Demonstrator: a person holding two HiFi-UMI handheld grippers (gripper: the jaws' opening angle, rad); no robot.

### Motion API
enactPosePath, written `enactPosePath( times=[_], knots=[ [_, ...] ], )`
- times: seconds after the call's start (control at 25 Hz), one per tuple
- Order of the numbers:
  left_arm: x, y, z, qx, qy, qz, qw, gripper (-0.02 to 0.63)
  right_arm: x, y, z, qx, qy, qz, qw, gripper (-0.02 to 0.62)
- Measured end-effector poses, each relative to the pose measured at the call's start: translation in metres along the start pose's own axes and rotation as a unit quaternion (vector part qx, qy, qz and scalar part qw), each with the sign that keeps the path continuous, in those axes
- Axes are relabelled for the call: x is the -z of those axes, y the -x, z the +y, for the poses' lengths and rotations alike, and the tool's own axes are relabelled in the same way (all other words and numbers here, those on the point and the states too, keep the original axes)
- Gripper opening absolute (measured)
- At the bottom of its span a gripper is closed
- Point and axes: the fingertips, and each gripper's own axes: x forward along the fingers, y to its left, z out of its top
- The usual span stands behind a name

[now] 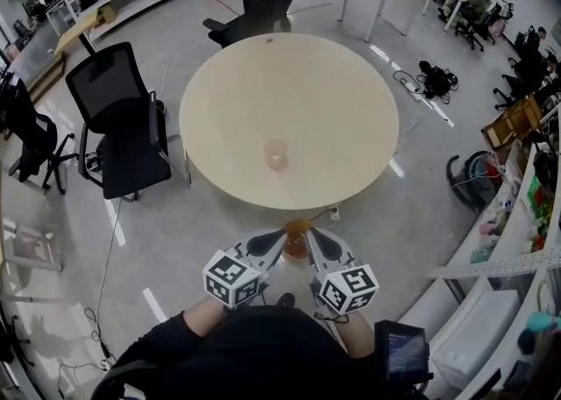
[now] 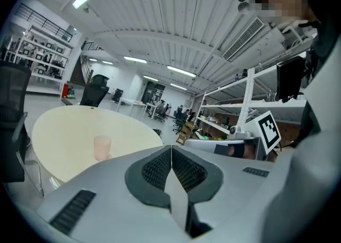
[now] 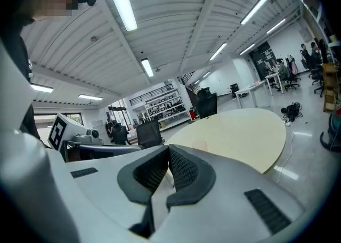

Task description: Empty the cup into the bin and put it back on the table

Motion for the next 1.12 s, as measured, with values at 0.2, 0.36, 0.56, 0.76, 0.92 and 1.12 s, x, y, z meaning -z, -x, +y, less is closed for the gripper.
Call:
enactPosePath(
  times=[0.2,0.36,0.56,0.76,0.92,1.12],
  knots=[
    [0.01,0.03,0.018,0.022,0.014,-0.001,0.9997,0.021,0.014,-0.015,0.021,0.032,0.006,0.015,0.999,0.015],
    [0.024,0.059,0.045,0.031,0.025,0.006,0.9992,0.021,0.032,-0.033,0.046,0.054,0.009,0.03,0.998,0.015],
    [0.032,0.096,0.059,0.044,0.026,0.005,0.9987,0.021,0.047,-0.046,0.085,0.071,0.023,0.037,0.997,0.015],
    [0.033,0.131,0.082,0.051,0.033,0.006,0.9981,0.021,0.052,-0.068,0.127,0.067,0.02,0.035,0.997,0.015],
    [0.035,0.143,0.094,0.056,0.043,0.014,0.9974,0.021,0.05,-0.082,0.149,0.061,0.019,0.027,0.998,0.015],
    [0.035,0.15,0.097,0.06,0.032,0.019,0.9975,0.021,0.053,-0.092,0.167,0.047,0.023,0.019,0.998,0.015]
  ],
)
